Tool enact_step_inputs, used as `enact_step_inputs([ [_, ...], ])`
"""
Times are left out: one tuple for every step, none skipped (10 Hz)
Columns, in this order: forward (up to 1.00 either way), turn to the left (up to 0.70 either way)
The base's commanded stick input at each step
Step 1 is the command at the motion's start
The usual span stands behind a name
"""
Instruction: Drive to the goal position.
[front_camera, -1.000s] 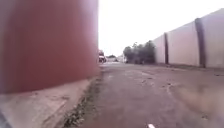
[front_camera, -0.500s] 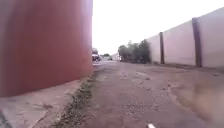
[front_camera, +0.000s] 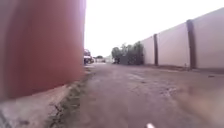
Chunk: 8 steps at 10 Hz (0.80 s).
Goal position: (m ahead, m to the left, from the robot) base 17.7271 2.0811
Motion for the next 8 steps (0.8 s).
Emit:
enact_step_inputs([
  [0.50, 0.00],
  [0.50, 0.00],
  [0.50, 0.00],
  [0.50, 0.00],
  [0.50, 0.00],
  [0.50, -0.01],
  [0.50, -0.13],
  [0.50, -0.11],
])
